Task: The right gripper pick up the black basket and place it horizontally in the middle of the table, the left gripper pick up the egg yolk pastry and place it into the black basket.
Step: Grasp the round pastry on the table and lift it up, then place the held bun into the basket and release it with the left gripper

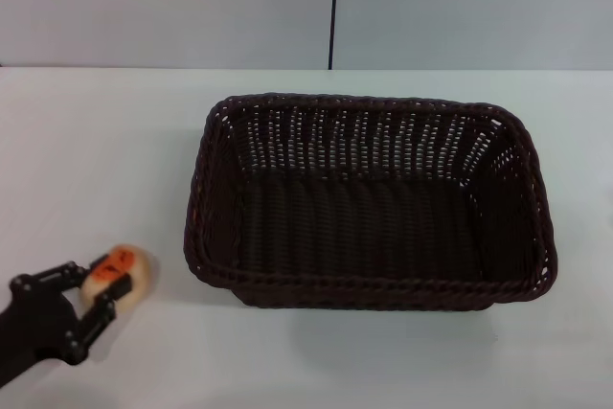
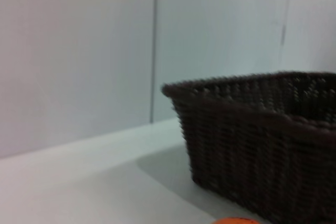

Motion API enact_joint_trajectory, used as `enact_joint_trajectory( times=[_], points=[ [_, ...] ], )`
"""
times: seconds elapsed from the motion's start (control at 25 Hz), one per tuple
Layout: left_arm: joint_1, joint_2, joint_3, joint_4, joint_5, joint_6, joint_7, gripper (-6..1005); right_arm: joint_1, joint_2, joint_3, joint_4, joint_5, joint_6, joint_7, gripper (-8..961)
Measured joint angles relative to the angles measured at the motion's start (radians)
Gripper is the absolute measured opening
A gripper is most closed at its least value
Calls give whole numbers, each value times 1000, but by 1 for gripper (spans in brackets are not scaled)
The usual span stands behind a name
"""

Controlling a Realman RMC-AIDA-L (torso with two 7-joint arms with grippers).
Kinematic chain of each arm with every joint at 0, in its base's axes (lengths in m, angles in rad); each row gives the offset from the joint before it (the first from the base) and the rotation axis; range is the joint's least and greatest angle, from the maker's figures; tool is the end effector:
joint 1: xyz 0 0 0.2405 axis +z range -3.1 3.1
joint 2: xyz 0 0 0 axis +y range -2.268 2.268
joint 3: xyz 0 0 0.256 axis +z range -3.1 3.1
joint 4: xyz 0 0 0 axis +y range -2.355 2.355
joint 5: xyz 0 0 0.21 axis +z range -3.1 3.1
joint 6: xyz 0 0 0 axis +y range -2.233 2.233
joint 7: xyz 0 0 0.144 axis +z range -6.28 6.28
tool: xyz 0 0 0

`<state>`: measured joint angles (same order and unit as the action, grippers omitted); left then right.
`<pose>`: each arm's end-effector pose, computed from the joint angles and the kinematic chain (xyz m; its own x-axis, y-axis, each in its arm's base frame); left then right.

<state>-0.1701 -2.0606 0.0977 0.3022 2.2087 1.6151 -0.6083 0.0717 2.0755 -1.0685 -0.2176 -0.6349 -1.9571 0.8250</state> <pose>-0.3798 0.1798 -0.0119 0.7760 0.2022 0.5975 0.5477 -0.6858 -0.4793 0.3233 0.1831 0.0521 0.2244 0.2968 -0.9282 -0.7652 -0.5361 -0.3564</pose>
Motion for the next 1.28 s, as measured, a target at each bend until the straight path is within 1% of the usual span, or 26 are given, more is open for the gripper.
enact_joint_trajectory(
  times=[0.12,0.16,0.2,0.28,0.32,0.36,0.4,0.52,0.68,0.72,0.8,0.88,1.0,1.04,1.08,1.2,1.24,1.28],
  points=[
    [5,2,-69,16,0,52,-6,292,-1,0,3,0,0,-6,-1,612],
    [7,4,-137,34,0,96,-11,282,-1,0,3,0,0,-9,-1,612],
    [7,4,-137,34,0,96,-11,272,-1,0,3,0,0,-9,-1,612],
    [7,6,-194,50,0,134,-14,252,0,-1,3,1,0,-11,-1,612],
    [4,7,-211,58,0,162,-14,248,1,-1,2,1,-1,-11,-1,612],
    [-8,9,-230,69,-2,216,-17,245,2,-1,3,1,-2,-11,-1,612],
    [-8,9,-230,69,-2,216,-17,241,2,-1,2,1,-3,-11,-1,612],
    [-34,4,-233,68,-18,294,-23,230,0,0,2,1,-4,-13,-14,612],
    [-87,-3,-197,10,-14,329,-24,215,-4,2,2,9,-3,-17,-39,611],
    [-99,-4,-182,-6,-11,328,-24,211,-3,2,2,14,-3,-17,-39,611],
    [-126,-6,-151,-42,-9,316,-24,167,0,2,2,23,-1,-18,-40,611],
    [-156,-7,-124,-95,-9,285,-24,150,-1,1,2,27,-1,-25,-40,611],
    [-185,-7,-104,-146,-8,249,-20,124,-5,1,11,27,0,-40,-40,611],
    [-185,-7,-104,-146,-8,249,-20,139,-6,0,18,27,0,-42,-40,611],
    [-224,-8,-73,-196,-5,226,-6,154,-7,0,24,27,0,-42,-40,611],
    [-243,-9,-57,-218,-5,217,11,198,-7,0,32,28,0,-43,-40,611],
    [-271,-11,-45,-267,-5,166,49,213,-5,0,35,28,0,-43,-40,611],
    [-282,-11,-45,-282,-5,133,53,250,-3,0,40,29,0,-41,-40,611]
  ],
)
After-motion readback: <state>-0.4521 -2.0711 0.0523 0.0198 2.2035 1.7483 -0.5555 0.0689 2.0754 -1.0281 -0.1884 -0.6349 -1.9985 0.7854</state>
